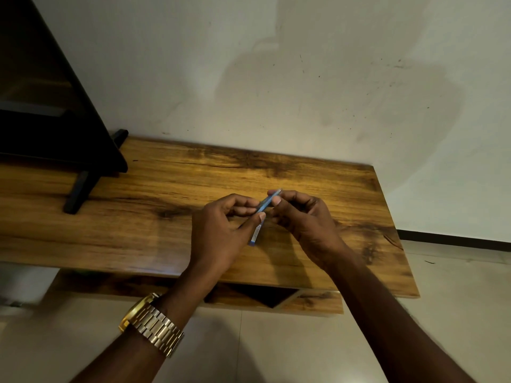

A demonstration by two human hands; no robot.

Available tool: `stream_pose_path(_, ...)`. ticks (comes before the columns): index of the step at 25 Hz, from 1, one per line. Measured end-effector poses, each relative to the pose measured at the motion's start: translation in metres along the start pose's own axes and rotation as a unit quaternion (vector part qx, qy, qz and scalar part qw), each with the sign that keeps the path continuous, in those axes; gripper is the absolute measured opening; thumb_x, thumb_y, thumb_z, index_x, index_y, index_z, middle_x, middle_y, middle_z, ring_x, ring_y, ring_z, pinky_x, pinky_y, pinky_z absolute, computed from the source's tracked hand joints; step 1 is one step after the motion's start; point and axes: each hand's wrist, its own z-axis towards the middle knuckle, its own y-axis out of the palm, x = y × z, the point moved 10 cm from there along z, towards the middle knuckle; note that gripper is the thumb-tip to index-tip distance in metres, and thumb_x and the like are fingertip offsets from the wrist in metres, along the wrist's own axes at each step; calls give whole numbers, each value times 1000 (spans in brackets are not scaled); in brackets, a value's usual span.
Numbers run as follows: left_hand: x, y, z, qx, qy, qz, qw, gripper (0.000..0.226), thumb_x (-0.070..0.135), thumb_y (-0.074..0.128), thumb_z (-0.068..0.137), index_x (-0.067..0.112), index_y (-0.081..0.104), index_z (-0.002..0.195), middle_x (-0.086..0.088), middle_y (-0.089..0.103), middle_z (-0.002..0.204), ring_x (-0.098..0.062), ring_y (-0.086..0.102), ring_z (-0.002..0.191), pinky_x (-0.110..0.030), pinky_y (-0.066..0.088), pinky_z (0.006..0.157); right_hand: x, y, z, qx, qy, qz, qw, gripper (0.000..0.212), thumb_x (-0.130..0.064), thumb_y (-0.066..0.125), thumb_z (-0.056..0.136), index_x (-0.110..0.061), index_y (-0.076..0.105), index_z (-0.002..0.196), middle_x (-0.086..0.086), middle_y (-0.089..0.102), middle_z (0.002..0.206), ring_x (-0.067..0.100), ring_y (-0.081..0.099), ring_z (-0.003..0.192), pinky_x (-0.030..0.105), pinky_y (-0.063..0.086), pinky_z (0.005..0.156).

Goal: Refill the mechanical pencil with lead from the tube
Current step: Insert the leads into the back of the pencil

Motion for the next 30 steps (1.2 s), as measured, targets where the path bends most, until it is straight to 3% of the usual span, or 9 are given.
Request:
stream_pose_path(3,3,3,-1,6,-12,-29,999,23,27,93,81,28,78,99,17,79,88,5,77,87,-10,59,69,4,12,-2,0,-22,-54,998,23,-21,82,97,-1,80,108,23,80,111,26,78,95,35,64,85)
stream_pose_path(6,14,9,0,-10,20,-9,1000,30,34,93,80,26,79,105,17,80,92,6,77,88,-11,60,71,-7,0,-1,33,-43,-73,996,20,-22,78,101,-7,81,114,15,83,110,27,81,101,40,66,88)
stream_pose_path(10,-10,14,0,-50,-37,25,998,16,36,89,85,27,79,93,15,79,83,5,74,82,-9,56,66,-22,-52,0,175,-44,-138,974,31,-26,82,98,-13,78,126,8,85,97,21,82,86,39,68,83)
stream_pose_path(12,-28,17,-4,-80,-75,71,991,13,31,90,86,27,77,90,13,77,81,7,71,81,-6,52,64,-19,-67,0,228,-22,-184,956,31,-29,88,92,-16,77,119,5,85,90,20,84,81,39,69,79)
stream_pose_path(16,-39,20,-9,-117,-87,126,981,16,25,91,86,27,78,95,14,74,83,13,68,82,-3,50,66,-2,-66,5,217,29,-322,921,22,-29,93,86,-20,80,101,-15,81,75,5,80,65,19,62,58)
stream_pose_path(21,-37,20,-7,-113,-81,155,978,19,26,91,86,29,75,94,17,71,82,5,68,73,0,48,62,-7,-58,7,225,-4,-400,888,19,-29,92,86,-19,82,100,-11,79,72,-4,75,62,10,55,53)
stream_pose_path(24,-40,17,-8,-102,-85,165,977,18,29,91,85,26,76,95,15,72,83,2,69,74,-6,51,62,-23,-57,6,248,-36,-420,872,22,-39,87,91,-19,83,99,-8,80,77,3,76,62,18,60,58)
stream_pose_path(27,-39,19,-11,-98,-83,173,976,23,36,90,85,25,76,100,14,72,86,-1,69,76,-20,59,69,-59,-93,-9,334,-87,-439,829,20,-36,78,100,-18,84,107,-10,79,84,5,77,75,19,58,70)
stream_pose_path(30,-31,24,-11,-96,-75,184,975,29,41,90,85,30,73,106,14,70,92,-1,67,82,-29,63,75,-56,-125,-16,298,-36,-509,807,20,-25,76,102,-15,82,117,-6,75,91,2,69,78,13,46,69)
